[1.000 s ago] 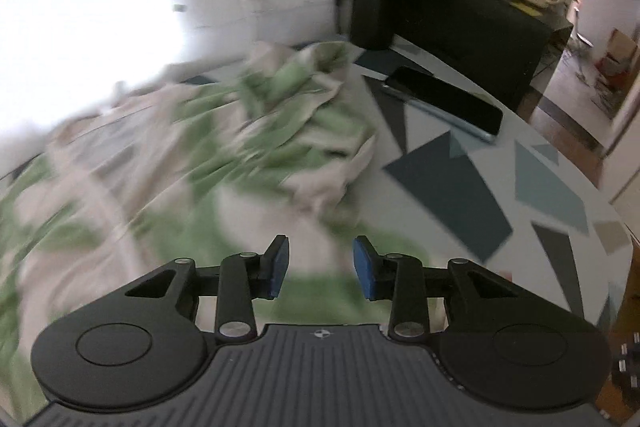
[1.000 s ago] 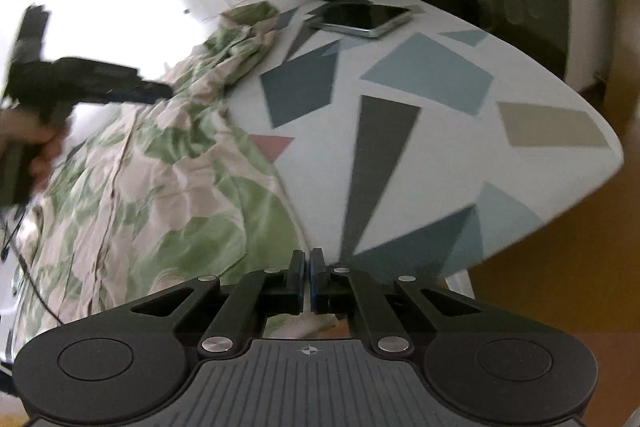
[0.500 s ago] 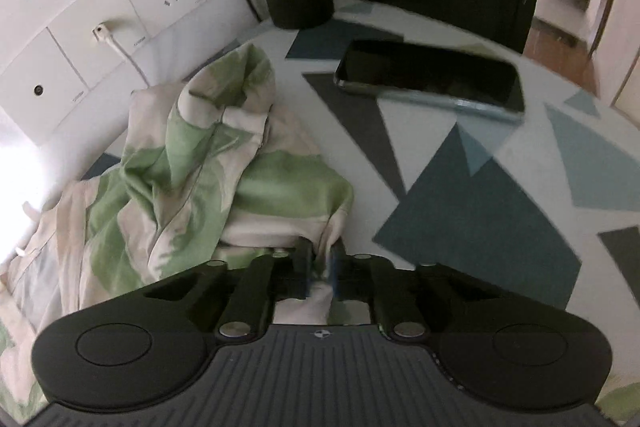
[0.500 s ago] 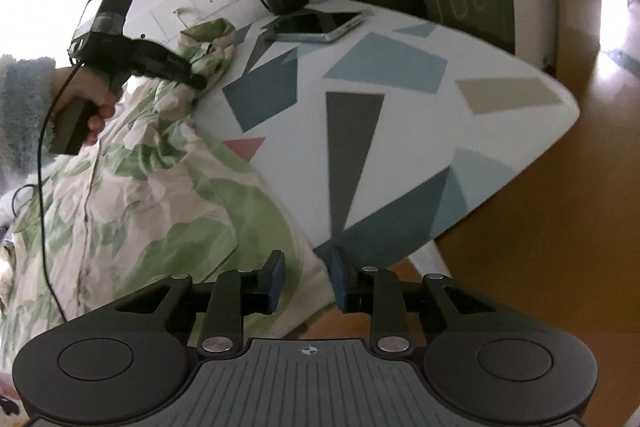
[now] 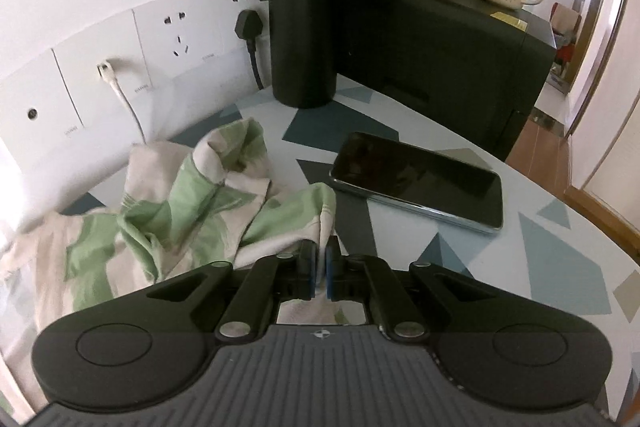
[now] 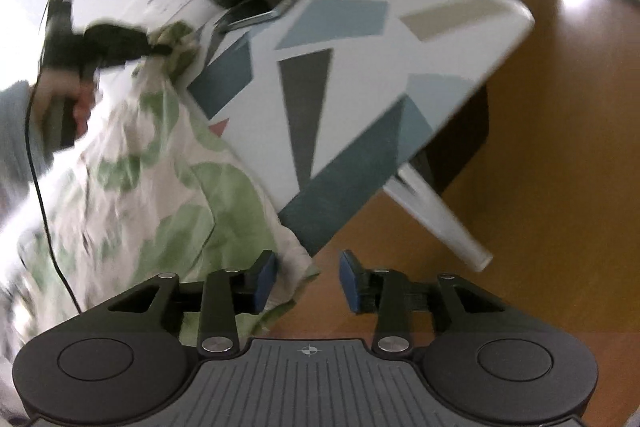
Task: Fold clothes
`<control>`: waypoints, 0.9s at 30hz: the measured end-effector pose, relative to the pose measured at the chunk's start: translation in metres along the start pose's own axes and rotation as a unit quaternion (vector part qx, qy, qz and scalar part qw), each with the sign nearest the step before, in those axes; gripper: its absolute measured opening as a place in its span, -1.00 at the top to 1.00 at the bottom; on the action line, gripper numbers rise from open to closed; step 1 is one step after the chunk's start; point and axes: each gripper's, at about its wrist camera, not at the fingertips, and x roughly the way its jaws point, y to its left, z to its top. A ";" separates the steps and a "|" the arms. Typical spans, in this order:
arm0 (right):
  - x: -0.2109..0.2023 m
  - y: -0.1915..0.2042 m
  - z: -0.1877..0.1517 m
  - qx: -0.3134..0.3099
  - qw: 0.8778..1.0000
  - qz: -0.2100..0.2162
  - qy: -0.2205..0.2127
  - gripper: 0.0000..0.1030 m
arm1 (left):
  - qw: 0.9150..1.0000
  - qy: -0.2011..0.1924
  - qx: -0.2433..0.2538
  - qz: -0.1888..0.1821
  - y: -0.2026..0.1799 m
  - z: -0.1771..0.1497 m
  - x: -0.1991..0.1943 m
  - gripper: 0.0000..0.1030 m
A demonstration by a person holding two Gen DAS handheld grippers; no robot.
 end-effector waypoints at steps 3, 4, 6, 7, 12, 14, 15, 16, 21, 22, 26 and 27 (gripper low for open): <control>-0.013 0.005 -0.004 -0.023 0.999 -0.018 -0.028 0.95 | 1.000 0.005 -0.002 0.001 0.000 -0.001 0.007 0.92; -0.020 0.008 -0.005 -0.036 0.998 -0.031 -0.047 0.95 | 1.000 0.004 0.002 0.002 -0.001 0.000 0.009 0.92; -0.037 0.012 -0.006 -0.054 0.994 -0.046 -0.087 0.96 | 1.000 0.002 0.011 0.003 -0.004 0.000 0.012 0.92; -0.043 0.013 -0.007 -0.060 0.992 -0.050 -0.098 0.96 | 1.000 0.001 0.013 0.001 -0.004 0.000 0.014 0.92; -0.042 -0.002 -0.013 -0.023 0.995 -0.066 -0.068 0.86 | 1.000 0.011 0.016 -0.003 -0.016 0.001 0.028 0.91; -0.043 -0.003 -0.017 -0.018 0.994 -0.089 -0.067 0.80 | 1.000 0.025 0.009 -0.009 -0.018 0.001 0.036 0.76; -0.045 -0.005 -0.017 -0.012 0.993 -0.096 -0.068 0.71 | 0.999 0.025 -0.001 -0.020 -0.016 0.002 0.036 0.67; -0.048 -0.007 -0.017 -0.004 0.992 -0.100 -0.070 0.67 | 0.999 0.021 -0.011 -0.034 -0.014 0.004 0.035 0.47; -0.056 -0.012 -0.009 0.013 0.992 -0.087 -0.089 0.38 | 0.996 0.001 -0.033 -0.078 0.001 0.015 0.014 0.18; -0.055 -0.011 -0.006 0.008 0.992 -0.085 -0.090 0.38 | 0.996 -0.001 -0.032 -0.082 0.005 0.017 0.009 0.18; -0.048 -0.004 0.005 -0.018 0.993 -0.072 -0.091 0.32 | 0.995 -0.008 -0.001 -0.097 0.016 0.009 -0.012 0.14; -0.045 -0.001 0.008 -0.026 0.993 -0.069 -0.087 0.32 | 0.994 -0.018 0.010 -0.105 0.016 0.006 -0.018 0.12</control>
